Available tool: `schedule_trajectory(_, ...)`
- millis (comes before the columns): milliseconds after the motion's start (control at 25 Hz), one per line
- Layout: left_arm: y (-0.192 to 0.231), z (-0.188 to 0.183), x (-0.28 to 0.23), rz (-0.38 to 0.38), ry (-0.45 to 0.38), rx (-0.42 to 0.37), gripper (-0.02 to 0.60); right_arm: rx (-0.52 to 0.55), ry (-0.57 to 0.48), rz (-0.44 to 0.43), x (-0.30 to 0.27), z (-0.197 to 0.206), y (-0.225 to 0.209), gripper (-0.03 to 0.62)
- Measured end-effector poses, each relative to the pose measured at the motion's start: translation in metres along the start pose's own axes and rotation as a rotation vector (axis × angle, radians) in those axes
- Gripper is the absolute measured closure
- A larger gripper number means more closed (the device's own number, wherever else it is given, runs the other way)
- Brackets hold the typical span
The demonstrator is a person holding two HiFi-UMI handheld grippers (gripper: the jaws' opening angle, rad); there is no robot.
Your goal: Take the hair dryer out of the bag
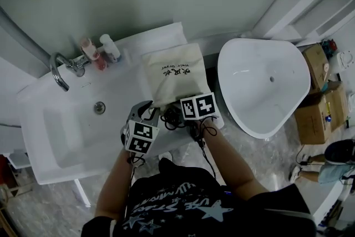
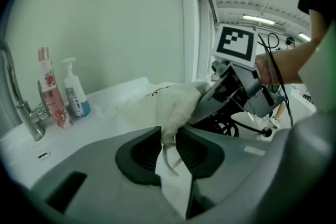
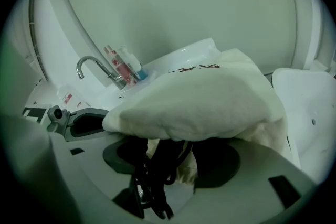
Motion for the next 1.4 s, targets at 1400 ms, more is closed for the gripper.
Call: schedule_trajectory(1400,-0.011,-0.003,-0.001,-0.014,0.021,0.009,0.518,0.021,0.108,-0.057,0.002,0.012,0.000,0.407)
Point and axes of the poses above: the fingertips, and each gripper's own axes: x backward along the fingers, y to its left, z out of its underside, the point moved 3 cm from there along x, backward along the fingers, and after that the axes turned 8 degrees about -y, right-handed, at the moved point
